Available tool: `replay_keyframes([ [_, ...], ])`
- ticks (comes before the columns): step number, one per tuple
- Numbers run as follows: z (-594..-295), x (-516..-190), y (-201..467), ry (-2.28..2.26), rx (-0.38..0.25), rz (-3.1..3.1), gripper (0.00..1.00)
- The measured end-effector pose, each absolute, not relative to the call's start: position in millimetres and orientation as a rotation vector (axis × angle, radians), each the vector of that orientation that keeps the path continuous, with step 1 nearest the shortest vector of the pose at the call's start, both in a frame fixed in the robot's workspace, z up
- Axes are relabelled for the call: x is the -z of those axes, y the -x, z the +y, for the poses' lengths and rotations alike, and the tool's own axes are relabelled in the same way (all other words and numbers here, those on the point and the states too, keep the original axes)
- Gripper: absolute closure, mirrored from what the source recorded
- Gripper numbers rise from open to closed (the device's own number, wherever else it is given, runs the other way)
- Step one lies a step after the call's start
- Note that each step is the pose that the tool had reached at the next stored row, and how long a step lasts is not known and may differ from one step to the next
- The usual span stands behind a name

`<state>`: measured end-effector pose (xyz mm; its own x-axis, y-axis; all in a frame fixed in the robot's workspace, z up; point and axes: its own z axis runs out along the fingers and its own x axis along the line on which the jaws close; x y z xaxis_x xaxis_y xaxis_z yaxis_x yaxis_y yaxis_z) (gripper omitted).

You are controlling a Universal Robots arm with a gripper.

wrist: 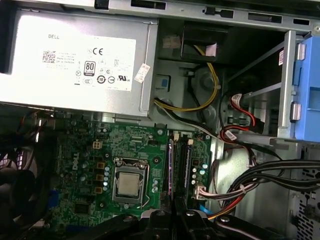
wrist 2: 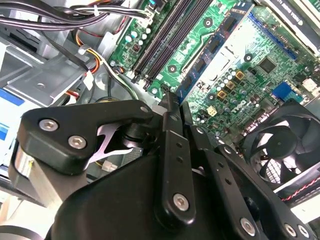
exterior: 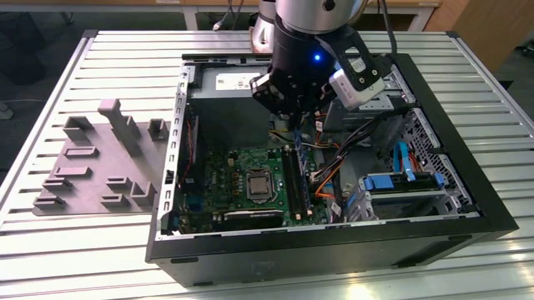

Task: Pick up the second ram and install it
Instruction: 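Insert the second ram into the second slot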

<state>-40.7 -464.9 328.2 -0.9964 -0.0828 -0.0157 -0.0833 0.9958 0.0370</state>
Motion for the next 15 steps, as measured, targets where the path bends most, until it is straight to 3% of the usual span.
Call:
replay_keyframes([
  [15,-464.9,-305.8,39.0,0.033,-0.059,3.126,0.86],
])
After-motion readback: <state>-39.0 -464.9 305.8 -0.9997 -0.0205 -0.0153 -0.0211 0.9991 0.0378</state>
